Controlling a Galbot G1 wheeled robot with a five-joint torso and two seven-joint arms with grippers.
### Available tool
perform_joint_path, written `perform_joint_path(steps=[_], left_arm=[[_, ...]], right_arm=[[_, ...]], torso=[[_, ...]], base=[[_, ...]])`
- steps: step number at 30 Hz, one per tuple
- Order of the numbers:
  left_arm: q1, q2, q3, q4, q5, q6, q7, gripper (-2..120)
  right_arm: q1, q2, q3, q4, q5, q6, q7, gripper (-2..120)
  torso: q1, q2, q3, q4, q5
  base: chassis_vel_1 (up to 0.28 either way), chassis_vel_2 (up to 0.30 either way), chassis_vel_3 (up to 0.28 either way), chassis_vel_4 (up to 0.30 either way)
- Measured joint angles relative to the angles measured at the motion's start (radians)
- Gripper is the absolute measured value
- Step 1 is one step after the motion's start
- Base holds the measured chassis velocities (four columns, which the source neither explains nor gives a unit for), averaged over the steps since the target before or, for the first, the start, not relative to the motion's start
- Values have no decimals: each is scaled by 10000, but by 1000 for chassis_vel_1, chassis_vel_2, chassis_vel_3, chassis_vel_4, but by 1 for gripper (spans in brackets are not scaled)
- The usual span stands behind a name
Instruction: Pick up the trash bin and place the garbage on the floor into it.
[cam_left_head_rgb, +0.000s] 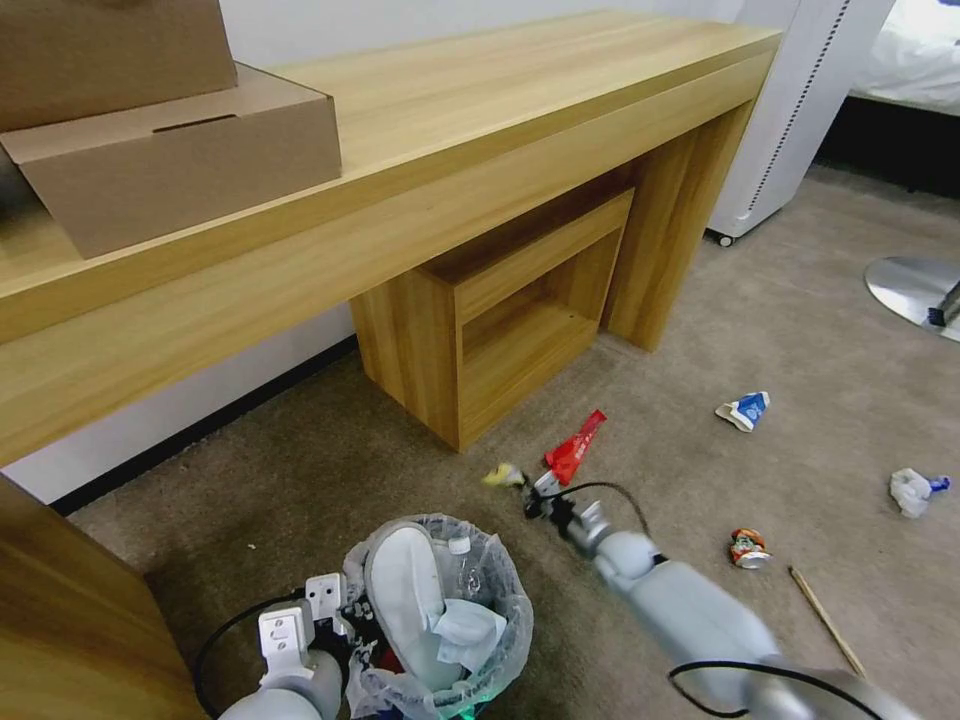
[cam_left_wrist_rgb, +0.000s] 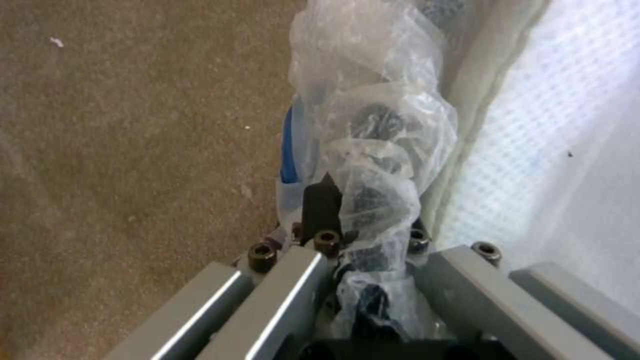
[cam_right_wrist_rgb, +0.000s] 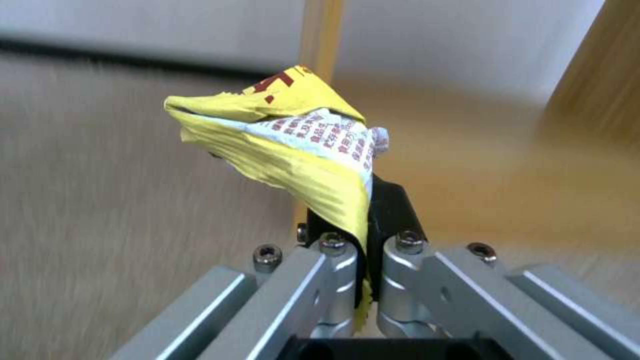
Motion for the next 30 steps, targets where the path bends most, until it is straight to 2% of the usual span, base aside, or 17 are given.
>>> perform_joint_path(steps=[1, 2, 4, 5, 8, 10, 13, 17, 20, 30], left_arm=[[-15, -1, -33, -6, -64, 28, 5, 0], [-15, -1, -33, -6, -64, 28, 5, 0], [-30, -1, -87, -13, -145, 77, 26, 0], [-30, -1, -87, -13, -145, 77, 26, 0], [-51, -28, -199, 11, -165, 139, 110, 0], [-58, -46, -240, 11, -174, 153, 132, 0], [-85, -70, -392, -15, -211, 192, 171, 0], [-101, -92, -478, -14, -246, 220, 173, 0], [-256, -285, -598, 65, -351, 233, 146, 0], [-282, -431, -814, 73, -403, 266, 62, 0]], right_arm=[[-150, -332, 249, 621, 176, 104, -259, 0], [-150, -332, 249, 621, 176, 104, -259, 0], [-622, -1069, 816, 2279, 757, 155, -558, 0], [-622, -1069, 816, 2279, 757, 155, -558, 0], [-1211, -1951, 1243, 4195, 1532, 97, -945, 0], [-1304, -2170, 1253, 4682, 1741, 62, -1054, 0], [-1381, -2901, 812, 6288, 2544, -302, -1258, 0], [-1284, -3316, 282, 7085, 2882, -591, -1207, 0], [-977, -3804, -834, 7967, 3127, -984, -916, 0], [-827, -4526, -2483, 8385, 3134, -1188, -647, 0]], torso=[[1, 0, 0, -1, -4], [1, 0, 0, -1, -4], [0, 0, 0, 0, 0], [0, 0, 0, 0, 0], [0, 0, -1, -1, -2], [0, 0, 0, -1, -1], [-1, 0, -1, 2, -4], [0, 1, -1, 2, -4], [0, 1, -1, 2, -4], [0, 1, -1, 0, -4]], base=[[0, 0, 0, 0], [0, 0, 0, 0], [0, 0, 0, 0], [0, 0, 0, 0], [0, 0, 0, 0], [0, 0, 0, 0], [0, 0, 0, 0], [0, 0, 0, 0], [0, 0, 0, 0], [0, 0, 0, 0]])
